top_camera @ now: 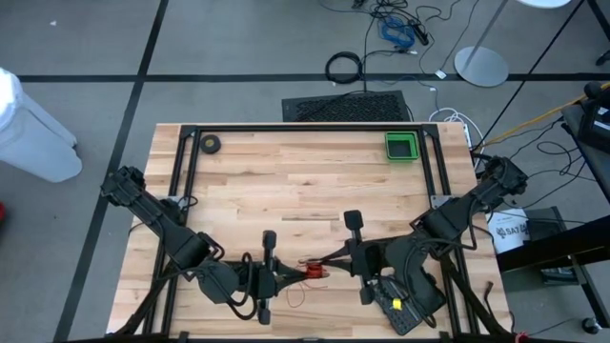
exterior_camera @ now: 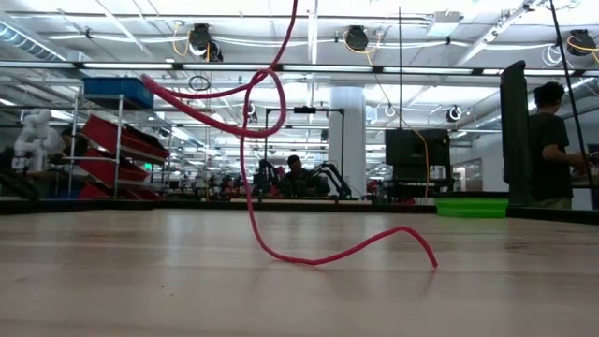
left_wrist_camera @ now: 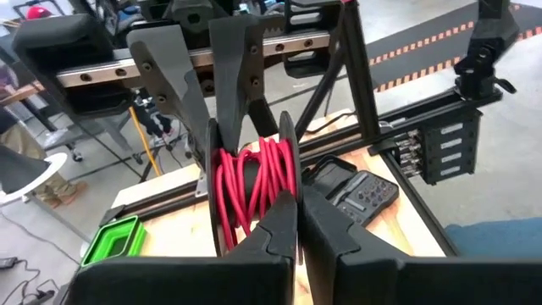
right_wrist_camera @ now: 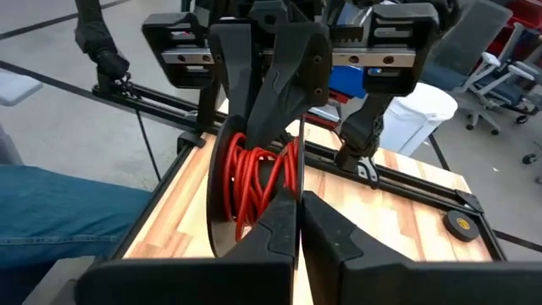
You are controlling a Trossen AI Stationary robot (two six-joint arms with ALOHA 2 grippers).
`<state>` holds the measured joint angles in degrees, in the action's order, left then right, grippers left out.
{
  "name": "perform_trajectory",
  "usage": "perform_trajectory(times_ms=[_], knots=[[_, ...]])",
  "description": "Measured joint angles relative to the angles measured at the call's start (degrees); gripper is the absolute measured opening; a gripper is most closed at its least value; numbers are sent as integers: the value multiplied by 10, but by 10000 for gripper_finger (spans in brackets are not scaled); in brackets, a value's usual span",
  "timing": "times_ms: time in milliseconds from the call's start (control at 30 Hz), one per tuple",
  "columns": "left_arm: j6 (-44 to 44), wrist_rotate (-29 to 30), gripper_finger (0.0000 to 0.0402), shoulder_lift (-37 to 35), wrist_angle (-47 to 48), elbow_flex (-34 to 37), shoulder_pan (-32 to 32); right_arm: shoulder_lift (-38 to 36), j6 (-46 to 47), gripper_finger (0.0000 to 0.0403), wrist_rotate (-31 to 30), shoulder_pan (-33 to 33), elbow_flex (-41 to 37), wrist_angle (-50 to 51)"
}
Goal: Coil cords
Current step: Coil the red wire into the spool
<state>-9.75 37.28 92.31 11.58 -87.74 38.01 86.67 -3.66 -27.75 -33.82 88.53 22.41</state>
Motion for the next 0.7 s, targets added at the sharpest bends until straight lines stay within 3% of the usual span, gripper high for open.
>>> perform_trajectory(times_ms=[100, 233, 433, 600, 700], knots=[[-5, -27, 37, 0, 7, 0, 6, 0, -2, 1, 3, 0, 0, 0], [-13, -9, 102, -1, 7, -1, 23, 1, -2, 1, 4, -1, 0, -1], [-10, 105, 168, -18, 16, -1, 58, 0, -5, 0, -13, -1, 0, 1], [38, 206, 176, -19, 28, -1, 105, -12, -22, 0, -12, -1, 0, -12], [123, 236, 176, -19, 84, -1, 135, -24, -37, 0, -13, -1, 0, -8]])
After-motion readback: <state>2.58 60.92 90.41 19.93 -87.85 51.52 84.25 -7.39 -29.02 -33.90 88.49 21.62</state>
